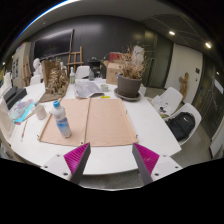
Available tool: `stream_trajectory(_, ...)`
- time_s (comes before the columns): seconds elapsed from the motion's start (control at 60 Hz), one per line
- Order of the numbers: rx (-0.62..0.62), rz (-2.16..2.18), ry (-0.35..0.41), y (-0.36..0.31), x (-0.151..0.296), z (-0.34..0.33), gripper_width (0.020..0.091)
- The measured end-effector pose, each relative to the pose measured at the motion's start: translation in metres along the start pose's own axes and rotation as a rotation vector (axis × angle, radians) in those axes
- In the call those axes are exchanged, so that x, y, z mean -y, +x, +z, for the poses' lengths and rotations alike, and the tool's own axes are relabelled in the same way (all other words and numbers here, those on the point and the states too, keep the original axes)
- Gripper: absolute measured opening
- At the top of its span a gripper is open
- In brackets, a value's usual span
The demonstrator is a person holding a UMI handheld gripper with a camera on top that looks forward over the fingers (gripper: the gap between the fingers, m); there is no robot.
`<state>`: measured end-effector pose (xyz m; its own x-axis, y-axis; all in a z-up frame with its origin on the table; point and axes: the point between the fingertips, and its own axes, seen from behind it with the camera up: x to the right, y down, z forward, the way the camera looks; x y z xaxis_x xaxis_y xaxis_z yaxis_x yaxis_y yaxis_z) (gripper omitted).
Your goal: Pour water
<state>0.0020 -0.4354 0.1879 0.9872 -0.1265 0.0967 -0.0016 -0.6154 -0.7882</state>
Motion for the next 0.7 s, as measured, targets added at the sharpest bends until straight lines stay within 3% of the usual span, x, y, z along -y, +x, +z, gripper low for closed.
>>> stream_trajectory(0.35, 0.137, -0.045, 0.046, -0.144, 0.0, 0.025, 0.0863)
stream_trajectory(0.517, 0.193, -0.051, 0.128, -0.205, 0.014, 0.054, 0.0863)
stream_trajectory(0.7, 0.157, -0.02, 0.215, -0.244, 0.035, 0.126, 0.0862)
